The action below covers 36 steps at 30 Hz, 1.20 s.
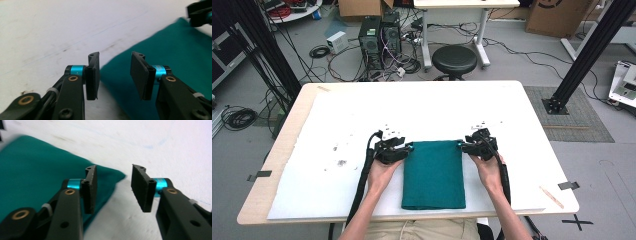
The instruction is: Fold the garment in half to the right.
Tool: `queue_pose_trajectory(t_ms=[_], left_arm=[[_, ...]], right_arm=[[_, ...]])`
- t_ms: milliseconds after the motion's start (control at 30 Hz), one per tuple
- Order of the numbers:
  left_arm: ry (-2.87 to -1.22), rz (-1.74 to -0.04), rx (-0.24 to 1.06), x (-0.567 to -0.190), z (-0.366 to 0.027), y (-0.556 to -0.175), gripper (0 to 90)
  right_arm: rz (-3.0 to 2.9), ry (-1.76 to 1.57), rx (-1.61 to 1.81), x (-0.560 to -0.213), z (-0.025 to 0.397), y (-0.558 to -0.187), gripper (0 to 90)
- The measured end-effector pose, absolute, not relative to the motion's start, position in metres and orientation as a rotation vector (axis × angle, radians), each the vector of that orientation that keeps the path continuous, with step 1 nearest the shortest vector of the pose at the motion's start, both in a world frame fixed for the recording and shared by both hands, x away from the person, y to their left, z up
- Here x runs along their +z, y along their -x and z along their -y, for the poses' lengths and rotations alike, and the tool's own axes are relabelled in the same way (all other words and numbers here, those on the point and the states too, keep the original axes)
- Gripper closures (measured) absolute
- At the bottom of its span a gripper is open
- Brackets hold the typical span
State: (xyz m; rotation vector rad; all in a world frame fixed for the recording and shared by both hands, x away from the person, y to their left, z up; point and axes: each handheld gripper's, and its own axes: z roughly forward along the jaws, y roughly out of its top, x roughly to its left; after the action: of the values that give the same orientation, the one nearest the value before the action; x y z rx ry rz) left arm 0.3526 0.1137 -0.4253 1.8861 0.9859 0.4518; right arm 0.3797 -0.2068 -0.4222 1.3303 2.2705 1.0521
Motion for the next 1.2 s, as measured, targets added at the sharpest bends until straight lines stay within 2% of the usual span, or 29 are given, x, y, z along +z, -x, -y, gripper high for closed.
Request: queue_pose_trajectory(t_ms=[100,233,333,500,733,967,1100,1200], left_arm=[[-1.905,-0.882,0.4,-0.418,-0.118,-0.338,53.3],[-1.981,-0.786,0.312,-0.421,-0.117,-0.319,52.7],[-2.076,-0.762,0.319,-0.433,-0.112,-0.311,53.2],[-2.095,-0.752,0.357,-0.446,-0.111,-0.305,52.7],[-1.986,-0.695,0.269,-0.432,-0.123,-0.282,48.9],[-2.106,-0.578,0.261,-0.441,-0.116,-0.254,48.0],[-2.139,-0.581,0.295,-0.45,-0.113,-0.245,47.6],[-2.137,-0.592,0.27,-0.45,-0.115,-0.245,47.6]], right_arm=[[-2.279,-1.243,1.159,-0.412,0.207,-0.358,55.0],[-2.426,-1.128,1.207,-0.413,0.193,-0.326,54.6],[-2.507,-1.089,1.202,-0.427,0.186,-0.31,55.4],[-2.5,-1.129,1.129,-0.443,0.2,-0.308,58.5],[-2.488,-1.162,1.255,-0.433,0.208,-0.29,50.8],[-2.537,-0.998,1.199,-0.438,0.187,-0.264,49.8],[-2.548,-1.003,1.179,-0.443,0.192,-0.262,51.4],[-2.576,-0.996,1.13,-0.442,0.197,-0.261,51.9]])
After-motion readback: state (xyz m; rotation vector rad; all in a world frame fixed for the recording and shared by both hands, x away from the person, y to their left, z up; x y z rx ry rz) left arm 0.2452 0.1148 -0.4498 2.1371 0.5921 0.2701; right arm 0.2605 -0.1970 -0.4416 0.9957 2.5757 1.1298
